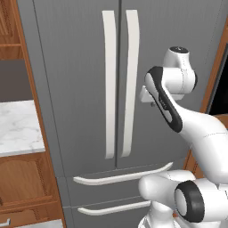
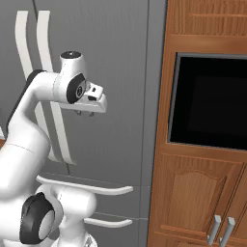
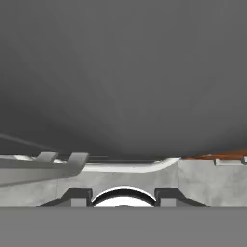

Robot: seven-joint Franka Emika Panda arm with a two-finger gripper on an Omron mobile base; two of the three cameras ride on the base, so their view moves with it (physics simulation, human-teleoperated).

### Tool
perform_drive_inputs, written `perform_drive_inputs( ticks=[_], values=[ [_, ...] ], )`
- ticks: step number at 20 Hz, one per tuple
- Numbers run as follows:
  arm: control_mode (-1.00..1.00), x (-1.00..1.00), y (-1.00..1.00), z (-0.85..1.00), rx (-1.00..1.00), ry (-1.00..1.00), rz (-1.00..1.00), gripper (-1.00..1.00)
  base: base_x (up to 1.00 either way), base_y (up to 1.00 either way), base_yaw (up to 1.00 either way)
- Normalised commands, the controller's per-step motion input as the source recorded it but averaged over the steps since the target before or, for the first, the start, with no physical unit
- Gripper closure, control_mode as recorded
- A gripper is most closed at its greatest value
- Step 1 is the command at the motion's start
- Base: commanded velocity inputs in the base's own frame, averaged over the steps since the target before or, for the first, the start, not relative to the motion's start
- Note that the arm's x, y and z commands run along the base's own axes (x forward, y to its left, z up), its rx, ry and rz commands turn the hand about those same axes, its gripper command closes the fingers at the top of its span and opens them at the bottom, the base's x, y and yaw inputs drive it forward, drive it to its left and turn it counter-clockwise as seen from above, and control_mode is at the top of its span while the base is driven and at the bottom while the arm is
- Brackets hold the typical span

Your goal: Retrieve the banana and peach from the fridge and place them into the bowl on the dining table.

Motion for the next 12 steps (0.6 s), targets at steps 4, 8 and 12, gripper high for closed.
perform_drive_inputs(
  ticks=[4, 8, 12],
  values=[
    [-1.0, -0.44, 0.0, 0.0, 0.0, -0.06, 0.0, -1.0, 0.0, 0.0, 0.0],
    [-1.0, -0.92, -0.05, -0.01, 0.0, -0.18, -0.03, -1.0, 0.0, 0.0, 0.0],
    [-1.0, -0.83, 0.0, -0.03, 0.0, -0.18, -0.03, -1.0, 0.0, 0.0, 0.0]
  ],
)
